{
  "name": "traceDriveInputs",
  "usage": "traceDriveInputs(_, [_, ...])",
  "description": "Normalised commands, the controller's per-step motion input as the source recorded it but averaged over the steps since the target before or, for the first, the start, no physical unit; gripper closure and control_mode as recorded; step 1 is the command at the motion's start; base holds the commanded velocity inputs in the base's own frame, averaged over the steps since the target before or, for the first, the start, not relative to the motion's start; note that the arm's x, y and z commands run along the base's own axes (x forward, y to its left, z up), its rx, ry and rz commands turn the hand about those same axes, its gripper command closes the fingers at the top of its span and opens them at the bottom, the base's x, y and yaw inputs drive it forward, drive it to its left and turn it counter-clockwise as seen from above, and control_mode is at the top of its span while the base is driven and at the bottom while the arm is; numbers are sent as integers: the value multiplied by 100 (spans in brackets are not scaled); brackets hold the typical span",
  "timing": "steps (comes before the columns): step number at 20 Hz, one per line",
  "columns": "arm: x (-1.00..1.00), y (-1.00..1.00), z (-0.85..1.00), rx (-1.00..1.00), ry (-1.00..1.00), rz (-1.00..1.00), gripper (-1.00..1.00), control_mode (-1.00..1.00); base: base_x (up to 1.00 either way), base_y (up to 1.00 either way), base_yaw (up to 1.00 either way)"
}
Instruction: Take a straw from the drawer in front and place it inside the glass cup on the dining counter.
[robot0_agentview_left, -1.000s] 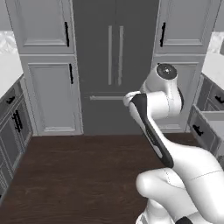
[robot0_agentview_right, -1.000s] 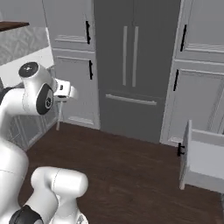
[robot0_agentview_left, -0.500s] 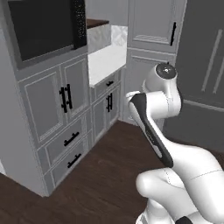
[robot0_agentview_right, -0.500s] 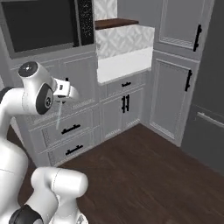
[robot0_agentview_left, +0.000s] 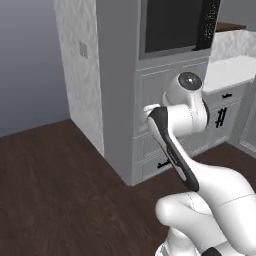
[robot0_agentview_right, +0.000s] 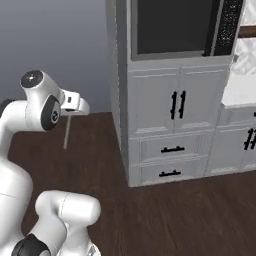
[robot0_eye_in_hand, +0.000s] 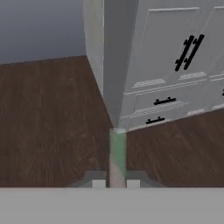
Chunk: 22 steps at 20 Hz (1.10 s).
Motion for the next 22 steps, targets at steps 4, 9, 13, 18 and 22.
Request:
traceDriveInputs(4, [0,0,0,0,0,0,100,100,-1,76,62])
traceDriveInputs(9, [0,0,0,0,0,0,100,100,53,51,38])
traceDriveInputs(13, [0,0,0,0,0,0,100,100,100,11,11])
traceDriveInputs(18, [0,0,0,0,0,0,100,100,100,5,3])
traceDriveInputs(22, [0,0,0,0,0,0,100,100,100,21,3])
